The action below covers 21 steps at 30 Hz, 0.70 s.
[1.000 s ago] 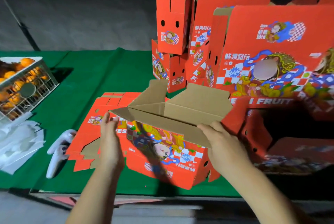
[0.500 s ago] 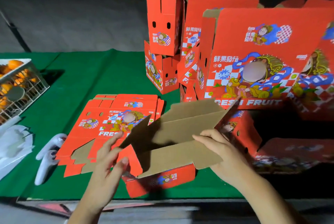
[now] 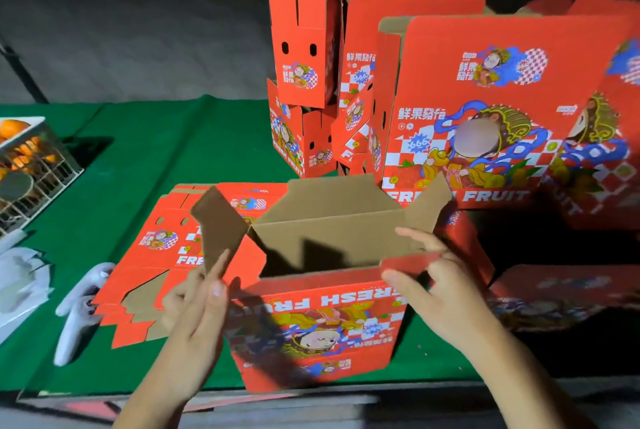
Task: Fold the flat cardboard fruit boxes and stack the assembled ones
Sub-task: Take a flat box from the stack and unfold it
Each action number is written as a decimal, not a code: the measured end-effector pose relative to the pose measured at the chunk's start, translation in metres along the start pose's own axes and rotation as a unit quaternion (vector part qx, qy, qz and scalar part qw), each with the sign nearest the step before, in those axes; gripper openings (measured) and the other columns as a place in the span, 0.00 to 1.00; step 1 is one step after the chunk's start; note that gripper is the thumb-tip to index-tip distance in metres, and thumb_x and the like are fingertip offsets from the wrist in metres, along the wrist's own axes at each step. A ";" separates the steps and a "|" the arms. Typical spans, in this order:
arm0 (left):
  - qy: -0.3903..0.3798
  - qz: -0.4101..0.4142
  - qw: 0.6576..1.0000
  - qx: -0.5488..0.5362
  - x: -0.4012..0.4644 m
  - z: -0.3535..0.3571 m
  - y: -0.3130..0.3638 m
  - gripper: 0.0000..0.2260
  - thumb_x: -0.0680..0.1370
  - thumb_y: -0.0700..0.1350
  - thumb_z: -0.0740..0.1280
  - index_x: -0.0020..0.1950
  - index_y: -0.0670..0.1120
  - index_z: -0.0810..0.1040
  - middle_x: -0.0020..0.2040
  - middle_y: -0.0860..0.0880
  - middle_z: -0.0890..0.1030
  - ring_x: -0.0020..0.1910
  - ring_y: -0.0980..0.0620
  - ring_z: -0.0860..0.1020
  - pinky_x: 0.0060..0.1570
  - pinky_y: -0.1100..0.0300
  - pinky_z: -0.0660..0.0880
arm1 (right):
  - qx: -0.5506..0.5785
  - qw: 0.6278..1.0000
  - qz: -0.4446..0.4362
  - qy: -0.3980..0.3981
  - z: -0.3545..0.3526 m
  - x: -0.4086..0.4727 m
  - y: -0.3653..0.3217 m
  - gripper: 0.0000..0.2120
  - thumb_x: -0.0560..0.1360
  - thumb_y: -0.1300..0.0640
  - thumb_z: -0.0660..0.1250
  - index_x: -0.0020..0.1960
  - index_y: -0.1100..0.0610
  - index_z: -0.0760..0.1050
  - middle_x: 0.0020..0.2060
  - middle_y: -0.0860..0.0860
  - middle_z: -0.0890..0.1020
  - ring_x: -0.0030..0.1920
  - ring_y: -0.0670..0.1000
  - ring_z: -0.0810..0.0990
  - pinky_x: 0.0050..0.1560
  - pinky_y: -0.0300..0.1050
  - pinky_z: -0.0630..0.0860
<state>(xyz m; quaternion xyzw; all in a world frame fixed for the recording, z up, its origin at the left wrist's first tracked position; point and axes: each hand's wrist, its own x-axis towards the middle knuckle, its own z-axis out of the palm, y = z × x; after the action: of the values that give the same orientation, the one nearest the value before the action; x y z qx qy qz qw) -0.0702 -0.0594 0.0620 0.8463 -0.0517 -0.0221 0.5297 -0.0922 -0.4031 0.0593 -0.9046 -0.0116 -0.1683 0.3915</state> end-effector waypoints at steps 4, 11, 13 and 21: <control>0.052 0.028 0.991 0.122 0.001 0.019 -0.006 0.44 0.73 0.79 0.50 0.83 0.56 0.56 0.72 0.56 0.66 0.75 0.48 0.61 0.79 0.43 0.52 | -0.018 0.998 -0.004 0.053 0.011 -0.006 0.011 0.26 0.78 0.33 0.60 0.56 0.52 0.84 0.57 0.45 0.78 0.59 0.45 0.78 0.62 0.45 0.74; 0.148 -0.024 0.974 0.168 -0.007 0.055 0.013 0.48 0.66 0.79 0.56 0.81 0.54 0.64 0.67 0.44 0.72 0.65 0.38 0.67 0.67 0.36 0.64 | -0.012 0.975 0.147 0.163 0.032 -0.016 0.019 0.24 0.77 0.47 0.69 0.69 0.49 0.67 0.70 0.62 0.67 0.72 0.62 0.66 0.69 0.45 0.64; 0.155 -0.041 0.971 0.175 -0.004 0.053 0.017 0.45 0.65 0.75 0.58 0.80 0.58 0.65 0.65 0.47 0.72 0.63 0.40 0.67 0.67 0.41 0.64 | 0.017 0.972 0.214 0.096 0.028 -0.010 0.014 0.38 0.77 0.53 0.71 0.79 0.41 0.53 0.78 0.62 0.58 0.76 0.62 0.62 0.69 0.45 0.64; 0.131 -0.007 0.928 0.349 0.022 0.023 0.012 0.16 0.75 0.57 0.72 0.63 0.61 0.81 0.51 0.47 0.68 0.55 0.38 0.70 0.54 0.44 0.67 | -0.208 0.969 0.134 -0.024 0.016 -0.015 -0.030 0.43 0.78 0.57 0.67 0.83 0.40 0.46 0.81 0.48 0.32 0.82 0.61 0.49 0.73 0.59 0.66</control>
<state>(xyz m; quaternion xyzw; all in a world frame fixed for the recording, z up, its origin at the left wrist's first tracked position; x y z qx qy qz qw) -0.0516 -0.0876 0.0634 0.9735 0.0193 0.1050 0.2022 -0.1064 -0.3690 0.0652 -0.9631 0.1357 -0.0913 0.2136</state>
